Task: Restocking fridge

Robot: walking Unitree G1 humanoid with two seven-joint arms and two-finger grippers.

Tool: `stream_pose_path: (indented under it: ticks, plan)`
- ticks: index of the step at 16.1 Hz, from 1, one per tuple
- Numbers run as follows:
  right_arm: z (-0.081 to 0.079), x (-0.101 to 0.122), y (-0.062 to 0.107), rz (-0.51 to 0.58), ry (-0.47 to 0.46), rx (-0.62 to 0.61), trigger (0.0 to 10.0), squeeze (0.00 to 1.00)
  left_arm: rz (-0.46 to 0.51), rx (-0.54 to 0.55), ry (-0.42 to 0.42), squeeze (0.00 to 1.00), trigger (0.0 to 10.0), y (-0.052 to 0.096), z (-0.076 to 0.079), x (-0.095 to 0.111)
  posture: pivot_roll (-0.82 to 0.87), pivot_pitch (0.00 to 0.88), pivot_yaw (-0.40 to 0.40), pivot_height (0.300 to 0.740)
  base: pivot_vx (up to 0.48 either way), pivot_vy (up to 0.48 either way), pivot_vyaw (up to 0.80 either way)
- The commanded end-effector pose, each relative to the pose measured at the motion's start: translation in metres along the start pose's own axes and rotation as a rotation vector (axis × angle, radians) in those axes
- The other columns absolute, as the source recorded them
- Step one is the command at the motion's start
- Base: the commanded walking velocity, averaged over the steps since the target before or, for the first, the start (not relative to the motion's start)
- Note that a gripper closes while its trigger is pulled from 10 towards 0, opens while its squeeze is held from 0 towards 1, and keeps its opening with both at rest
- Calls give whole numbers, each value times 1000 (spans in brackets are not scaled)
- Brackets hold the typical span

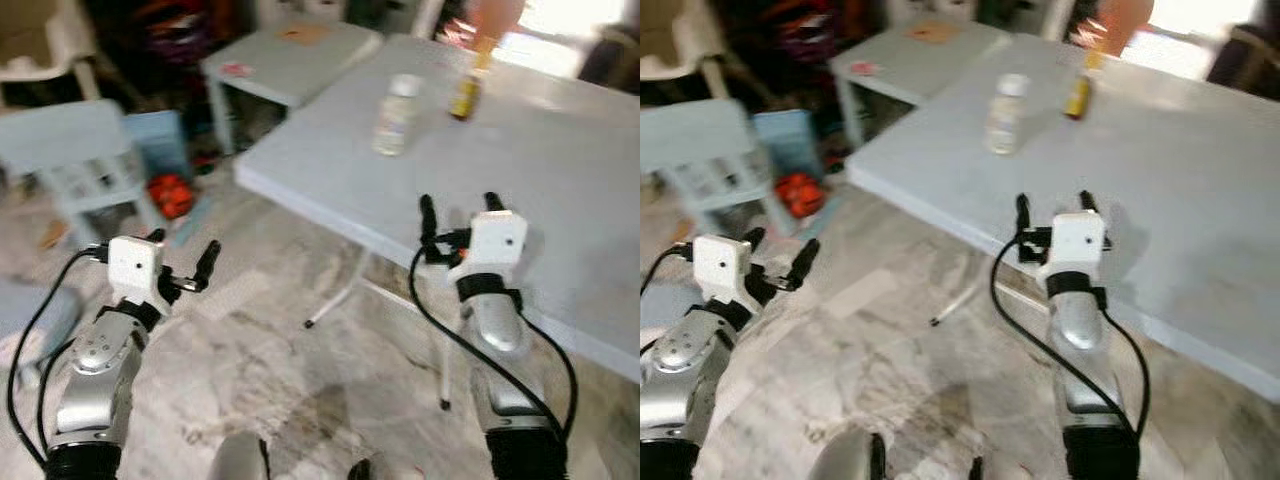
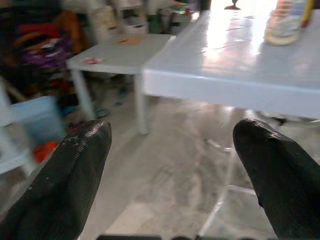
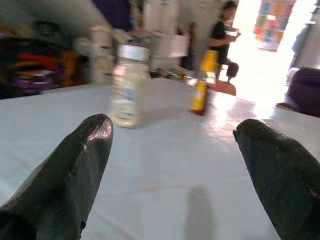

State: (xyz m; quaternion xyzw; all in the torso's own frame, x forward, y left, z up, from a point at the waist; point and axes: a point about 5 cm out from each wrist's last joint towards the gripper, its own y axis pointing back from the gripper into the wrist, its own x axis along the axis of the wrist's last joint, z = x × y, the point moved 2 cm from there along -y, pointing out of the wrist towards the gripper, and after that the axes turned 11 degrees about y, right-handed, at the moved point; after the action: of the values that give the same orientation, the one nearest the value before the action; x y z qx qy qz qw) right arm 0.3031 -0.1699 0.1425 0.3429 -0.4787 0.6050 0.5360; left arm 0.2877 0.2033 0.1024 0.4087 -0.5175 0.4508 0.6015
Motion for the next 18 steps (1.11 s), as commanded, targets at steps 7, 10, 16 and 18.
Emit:
stream_pose_path:
  ticks: [7,10,16,18]
  plan:
    - [9,13,-9,16,27,-22,10000,0,16,-18,8,0,10000,-6,6,8,33,42,5,740,332,0,0]
    - [10,10,-5,5,34,-19,10000,0,8,-30,13,0,10000,-7,8,6,28,43,8,740,363,0,0]
    - [5,11,-5,8,42,13,10000,0,4,-30,12,0,10000,-9,8,6,27,40,7,740,339,0,0]
    - [3,11,-5,14,57,43,10000,0,2,-28,11,0,10000,-10,8,6,30,37,2,740,317,0,0]
